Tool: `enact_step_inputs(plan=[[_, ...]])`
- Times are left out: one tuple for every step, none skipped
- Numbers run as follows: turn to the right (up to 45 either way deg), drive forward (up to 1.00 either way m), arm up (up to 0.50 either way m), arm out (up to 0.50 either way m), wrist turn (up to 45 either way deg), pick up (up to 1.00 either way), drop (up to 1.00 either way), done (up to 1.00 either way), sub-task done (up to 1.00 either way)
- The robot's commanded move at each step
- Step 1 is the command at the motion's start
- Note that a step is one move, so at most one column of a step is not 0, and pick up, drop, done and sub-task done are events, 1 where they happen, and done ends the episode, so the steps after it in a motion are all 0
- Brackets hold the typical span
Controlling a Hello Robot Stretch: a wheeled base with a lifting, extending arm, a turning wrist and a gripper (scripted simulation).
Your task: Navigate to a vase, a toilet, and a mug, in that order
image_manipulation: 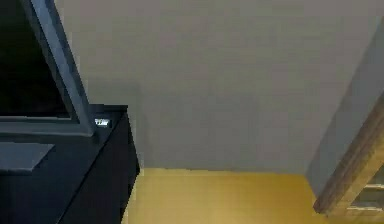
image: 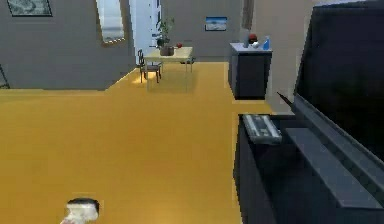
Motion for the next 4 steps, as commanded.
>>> enact_step_inputs(plan=[[0.0,0.15,0.0,0.0,0.0,0.0,0.0,0.0,0.0],[-15.0,0.0,0.0,0.0,0.0,0.0,0.0,0.0,0.0],[0.0,1.0,0.0,0.0,0.0,0.0,0.0,0.0,0.0],[0.0,1.0,0.0,0.0,0.0,0.0,0.0,0.0,0.0]])
